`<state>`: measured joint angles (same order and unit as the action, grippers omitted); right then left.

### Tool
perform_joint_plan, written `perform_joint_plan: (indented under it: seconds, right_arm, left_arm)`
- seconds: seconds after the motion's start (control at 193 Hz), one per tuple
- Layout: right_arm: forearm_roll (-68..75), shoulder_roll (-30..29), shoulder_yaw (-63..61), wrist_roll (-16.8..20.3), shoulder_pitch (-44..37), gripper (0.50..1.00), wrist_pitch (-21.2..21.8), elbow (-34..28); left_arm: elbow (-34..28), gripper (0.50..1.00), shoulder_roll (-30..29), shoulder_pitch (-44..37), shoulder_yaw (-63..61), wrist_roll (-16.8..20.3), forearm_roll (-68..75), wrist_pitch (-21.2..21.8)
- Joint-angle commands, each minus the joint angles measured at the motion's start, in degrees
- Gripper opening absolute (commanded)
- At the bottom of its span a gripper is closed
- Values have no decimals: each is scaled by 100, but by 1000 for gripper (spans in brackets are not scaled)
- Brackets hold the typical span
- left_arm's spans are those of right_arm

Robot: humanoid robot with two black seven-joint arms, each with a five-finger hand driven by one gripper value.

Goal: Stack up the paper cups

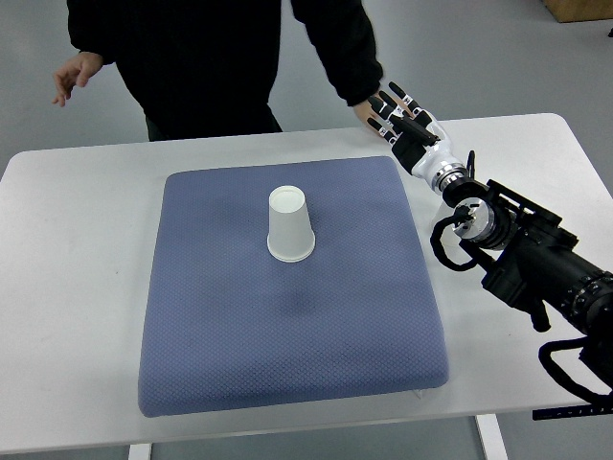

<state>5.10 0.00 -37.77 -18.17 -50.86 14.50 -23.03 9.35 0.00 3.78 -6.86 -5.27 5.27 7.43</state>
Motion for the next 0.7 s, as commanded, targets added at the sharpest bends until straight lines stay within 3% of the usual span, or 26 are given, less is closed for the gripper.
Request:
perform_joint_plan:
  seconds: [0.0, 0.269, 0.414, 0.528, 0.694]
  right_arm:
    - [0, 0, -2, -2, -3, 919, 0, 0]
    - [-114, 0, 24, 33, -135, 919, 53, -9]
    - [-1406, 18, 648, 323, -434, 919, -18, -61]
    - [-2399, 465, 1430, 850, -802, 921, -44, -404]
    - [-3155, 1485, 2854, 912, -1787, 921, 18, -1195]
  left_arm:
    - [5, 1000, 0, 0, -8, 0, 0, -5]
    - [-4, 1000, 0, 0, 9, 0, -44, -5]
    - [-4, 1000, 0, 0, 9, 0, -35, -5]
    - [5, 1000, 0, 0, -8, 0, -35, -5]
    - [75, 1000, 0, 0, -17, 0, -17, -22]
